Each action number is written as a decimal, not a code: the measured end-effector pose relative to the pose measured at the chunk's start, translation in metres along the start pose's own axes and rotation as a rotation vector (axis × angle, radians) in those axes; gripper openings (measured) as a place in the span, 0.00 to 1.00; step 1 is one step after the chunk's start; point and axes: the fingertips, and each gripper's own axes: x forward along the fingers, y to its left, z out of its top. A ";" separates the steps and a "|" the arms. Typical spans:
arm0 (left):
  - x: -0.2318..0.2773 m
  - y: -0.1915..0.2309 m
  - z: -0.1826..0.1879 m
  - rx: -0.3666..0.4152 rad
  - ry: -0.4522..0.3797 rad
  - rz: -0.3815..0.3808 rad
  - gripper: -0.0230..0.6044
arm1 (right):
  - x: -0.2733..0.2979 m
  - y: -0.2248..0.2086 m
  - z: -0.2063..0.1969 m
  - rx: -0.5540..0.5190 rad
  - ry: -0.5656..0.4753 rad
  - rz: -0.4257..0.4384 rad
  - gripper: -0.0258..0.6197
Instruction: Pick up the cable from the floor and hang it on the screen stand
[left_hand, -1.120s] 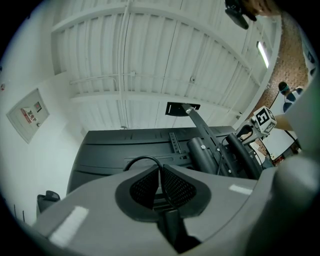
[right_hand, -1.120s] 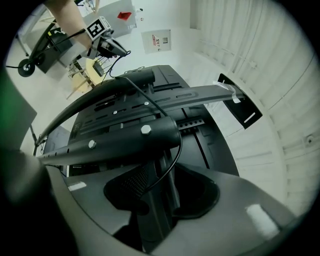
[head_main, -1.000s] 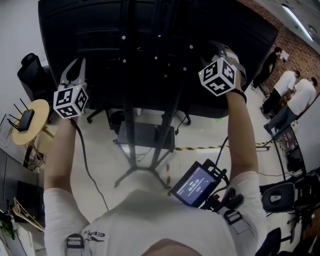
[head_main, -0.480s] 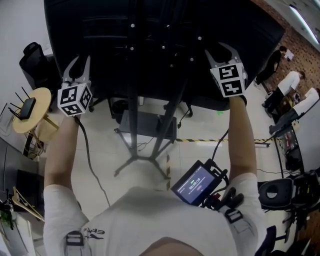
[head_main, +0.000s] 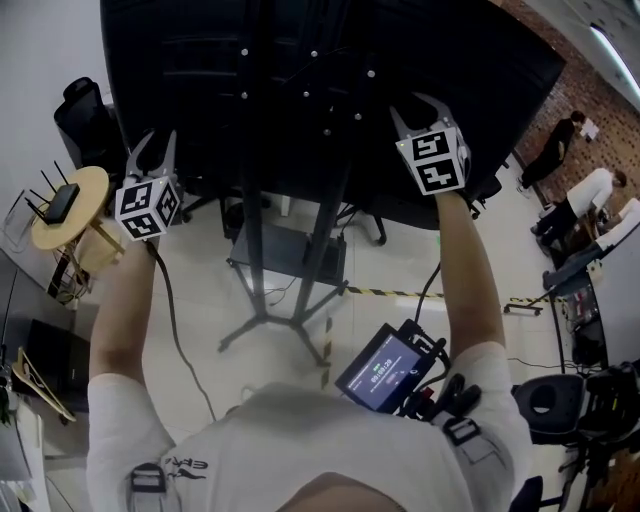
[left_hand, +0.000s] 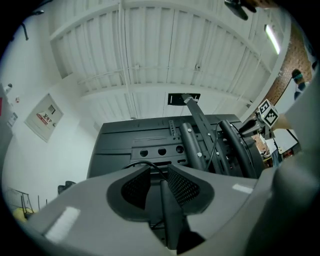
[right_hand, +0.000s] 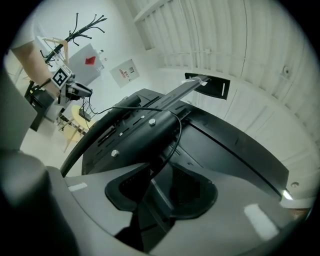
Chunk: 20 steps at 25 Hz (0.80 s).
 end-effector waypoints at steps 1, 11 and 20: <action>-0.003 -0.003 -0.003 0.002 0.009 0.003 0.17 | -0.001 -0.003 -0.001 0.008 -0.007 -0.001 0.27; 0.001 -0.004 0.009 0.034 -0.006 0.024 0.18 | 0.013 -0.029 0.035 0.041 -0.110 -0.024 0.23; 0.005 0.001 0.018 0.044 -0.023 0.027 0.18 | 0.020 -0.045 0.062 -0.004 -0.102 -0.056 0.09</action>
